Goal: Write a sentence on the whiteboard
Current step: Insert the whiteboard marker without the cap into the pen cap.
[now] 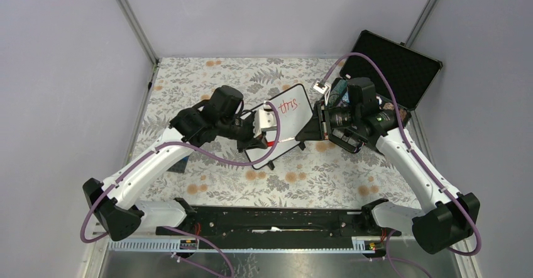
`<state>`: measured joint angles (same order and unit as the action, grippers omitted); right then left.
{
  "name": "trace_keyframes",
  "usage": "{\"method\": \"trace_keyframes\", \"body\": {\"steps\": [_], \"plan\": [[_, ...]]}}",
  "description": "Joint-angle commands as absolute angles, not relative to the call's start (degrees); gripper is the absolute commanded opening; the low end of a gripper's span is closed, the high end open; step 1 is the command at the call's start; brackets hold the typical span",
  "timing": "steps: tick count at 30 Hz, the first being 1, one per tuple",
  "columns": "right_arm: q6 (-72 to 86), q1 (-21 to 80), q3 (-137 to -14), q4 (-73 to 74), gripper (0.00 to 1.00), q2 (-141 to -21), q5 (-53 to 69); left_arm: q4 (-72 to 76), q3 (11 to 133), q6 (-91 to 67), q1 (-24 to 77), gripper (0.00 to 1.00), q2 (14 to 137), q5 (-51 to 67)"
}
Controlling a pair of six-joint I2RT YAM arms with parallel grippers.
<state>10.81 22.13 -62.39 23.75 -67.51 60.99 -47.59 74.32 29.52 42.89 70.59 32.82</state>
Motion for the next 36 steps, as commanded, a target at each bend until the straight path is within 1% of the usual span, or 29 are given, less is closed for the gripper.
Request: {"method": "trace_keyframes", "body": {"steps": [1,36], "plan": [[10.5,22.77,-64.58,23.31,0.0,-67.06,61.77,-46.41,74.75,29.18,42.83,0.0,69.78,35.64],[9.71,23.9,-64.31,23.76,0.0,-67.16,60.68,-45.19,75.28,27.64,43.52,0.0,70.54,34.64]]}}
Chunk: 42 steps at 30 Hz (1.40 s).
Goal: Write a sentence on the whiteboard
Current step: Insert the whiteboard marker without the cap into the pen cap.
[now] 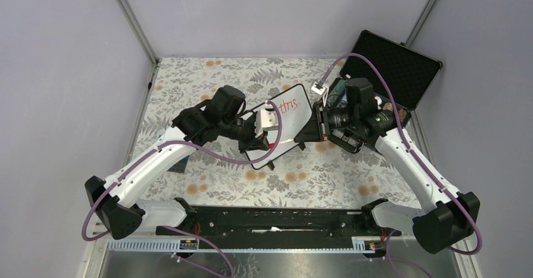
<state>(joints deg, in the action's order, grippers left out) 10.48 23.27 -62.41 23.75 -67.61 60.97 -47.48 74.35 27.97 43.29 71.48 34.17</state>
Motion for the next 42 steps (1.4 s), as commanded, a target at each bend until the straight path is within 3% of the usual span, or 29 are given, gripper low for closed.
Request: {"method": "trace_keyframes", "body": {"steps": [1,42], "plan": [[9.65,23.95,-64.35,23.93,0.0,-67.07,60.53,-45.18,75.01,27.64,43.44,0.0,70.24,34.56],[8.15,26.22,-65.48,24.16,0.0,-70.47,59.27,-45.23,79.15,25.65,43.73,0.0,73.18,37.34]]}}
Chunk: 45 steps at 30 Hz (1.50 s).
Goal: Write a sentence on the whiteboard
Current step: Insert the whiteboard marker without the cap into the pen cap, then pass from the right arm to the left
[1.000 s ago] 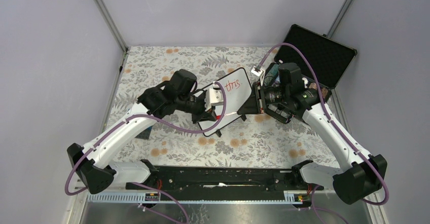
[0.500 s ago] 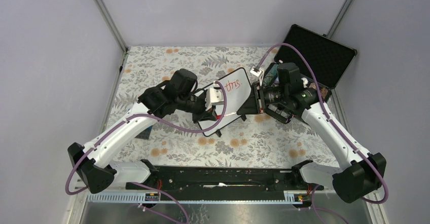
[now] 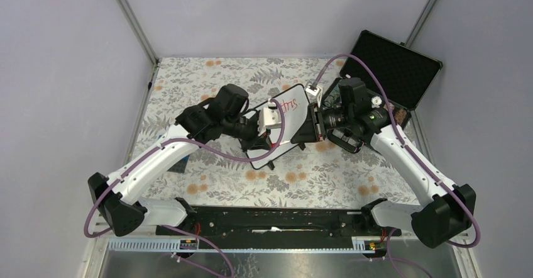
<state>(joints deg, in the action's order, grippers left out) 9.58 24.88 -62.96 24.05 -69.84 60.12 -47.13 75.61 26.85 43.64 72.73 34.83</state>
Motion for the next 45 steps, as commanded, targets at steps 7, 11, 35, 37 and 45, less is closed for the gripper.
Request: {"method": "trace_keyframes", "body": {"steps": [7,11,35,37,45], "plan": [[9.25,27.95,-63.87,21.42,0.0,-70.97,58.54,-43.03,80.19,23.25,43.7,0.0,74.84,37.37],[13.91,28.31,-60.04,14.05,0.0,-70.88,59.52,-42.11,81.49,22.89,43.85,0.0,76.35,36.64],[33.74,28.3,-43.19,-21.01,0.0,-76.56,64.61,-45.0,82.85,25.89,45.05,0.41,76.44,29.11],[33.91,28.28,-43.32,-21.04,0.0,-76.71,64.6,-44.87,83.01,25.06,44.32,0.48,75.98,31.17],[37.64,26.58,-44.74,-25.11,0.0,-75.33,66.6,-44.68,81.27,20.29,34.71,0.54,73.58,45.76]]}}
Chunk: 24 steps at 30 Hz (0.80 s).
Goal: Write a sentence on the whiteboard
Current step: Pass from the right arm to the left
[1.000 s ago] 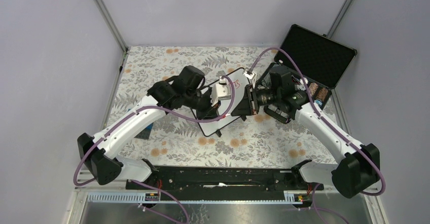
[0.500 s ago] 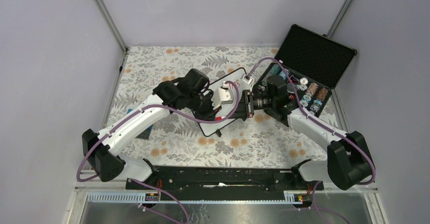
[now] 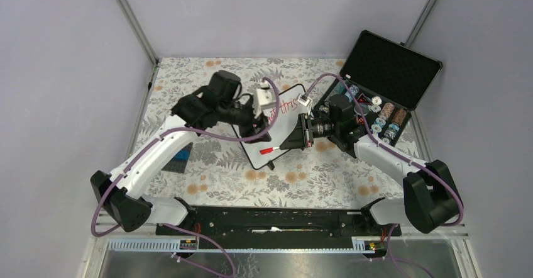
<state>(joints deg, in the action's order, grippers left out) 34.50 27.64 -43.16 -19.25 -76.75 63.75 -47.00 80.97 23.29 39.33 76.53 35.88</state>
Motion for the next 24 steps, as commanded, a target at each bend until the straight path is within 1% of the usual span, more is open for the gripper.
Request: {"method": "trace_keyframes", "body": {"steps": [1,4,9,14,20,22,24], "plan": [[38.26,26.48,-44.85,-25.87,0.0,-74.8,66.99,-45.05,80.82,19.81,33.54,0.54,73.26,47.45],[38.48,26.47,-45.44,-26.08,0.0,-73.75,68.47,-44.09,78.27,16.39,30.29,0.57,72.18,52.14],[38.25,26.41,-45.92,-25.68,0.0,-72.54,70.91,-45.98,75.88,14.22,30.15,0.6,72.2,54.57],[33.62,26.5,-48.18,-19.35,0.0,-71.89,71.15,-46.14,72.93,13.24,30.13,0.62,71.73,57.15],[31.92,26.54,-49.47,-16.99,0.0,-72.22,70.9,-46.24,70.96,12.99,30.51,0.62,72.96,59.4],[31.3,26.63,-49.73,-16.15,0.0,-72.19,70.76,-46.25,71.14,13.01,31.15,0.6,73.39,58.92],[31.14,26.66,-49.83,-15.96,0.0,-72.32,70.61,-46.29,71.36,13.13,32.08,0.56,74.05,58.16]]}}
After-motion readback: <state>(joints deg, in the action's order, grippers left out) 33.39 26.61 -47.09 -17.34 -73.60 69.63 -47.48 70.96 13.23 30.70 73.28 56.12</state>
